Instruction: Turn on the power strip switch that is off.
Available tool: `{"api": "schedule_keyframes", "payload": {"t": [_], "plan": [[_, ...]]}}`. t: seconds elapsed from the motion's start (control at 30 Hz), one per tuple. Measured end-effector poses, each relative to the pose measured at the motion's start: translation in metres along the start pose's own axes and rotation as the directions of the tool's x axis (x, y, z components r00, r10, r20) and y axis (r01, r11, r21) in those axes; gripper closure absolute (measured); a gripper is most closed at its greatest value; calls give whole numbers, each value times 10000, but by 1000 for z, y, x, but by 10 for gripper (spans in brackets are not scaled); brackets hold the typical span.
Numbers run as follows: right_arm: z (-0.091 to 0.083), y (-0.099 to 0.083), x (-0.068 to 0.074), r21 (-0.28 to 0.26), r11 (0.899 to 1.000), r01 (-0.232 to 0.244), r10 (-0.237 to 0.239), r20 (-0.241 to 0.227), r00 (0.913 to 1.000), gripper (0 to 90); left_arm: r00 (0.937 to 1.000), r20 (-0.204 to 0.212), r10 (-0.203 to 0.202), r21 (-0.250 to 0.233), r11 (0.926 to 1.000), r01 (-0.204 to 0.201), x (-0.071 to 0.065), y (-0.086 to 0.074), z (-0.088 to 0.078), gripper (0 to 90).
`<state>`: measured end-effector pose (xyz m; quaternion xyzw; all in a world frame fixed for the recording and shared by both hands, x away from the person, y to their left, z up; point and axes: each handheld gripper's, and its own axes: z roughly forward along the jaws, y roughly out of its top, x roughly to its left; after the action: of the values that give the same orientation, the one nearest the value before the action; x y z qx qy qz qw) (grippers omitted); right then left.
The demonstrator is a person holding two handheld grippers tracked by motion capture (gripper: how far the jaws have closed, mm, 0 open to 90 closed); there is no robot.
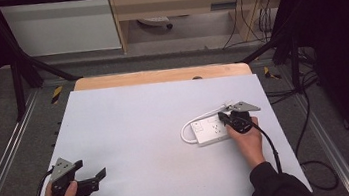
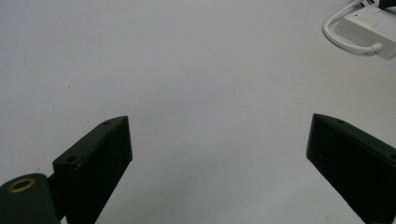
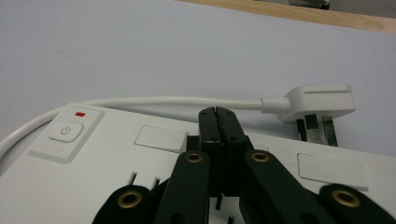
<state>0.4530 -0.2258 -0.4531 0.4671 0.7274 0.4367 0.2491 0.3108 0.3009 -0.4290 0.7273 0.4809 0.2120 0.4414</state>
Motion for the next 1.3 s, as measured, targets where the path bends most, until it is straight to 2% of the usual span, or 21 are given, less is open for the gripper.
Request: {"api": "schedule_keyframes", "payload": {"t": [0.93, 1.3], "plan": [[-3, 2, -2, -65, 9999, -156, 156, -64, 9999, 900, 10000, -33, -15, -38, 10000, 15, 1, 0, 0, 69], [-12, 7, -4, -462, 9981, -408, 404, -113, 9991, 887, 10000, -34, -9, -32, 10000, 9, 1, 0, -1, 69]]}}
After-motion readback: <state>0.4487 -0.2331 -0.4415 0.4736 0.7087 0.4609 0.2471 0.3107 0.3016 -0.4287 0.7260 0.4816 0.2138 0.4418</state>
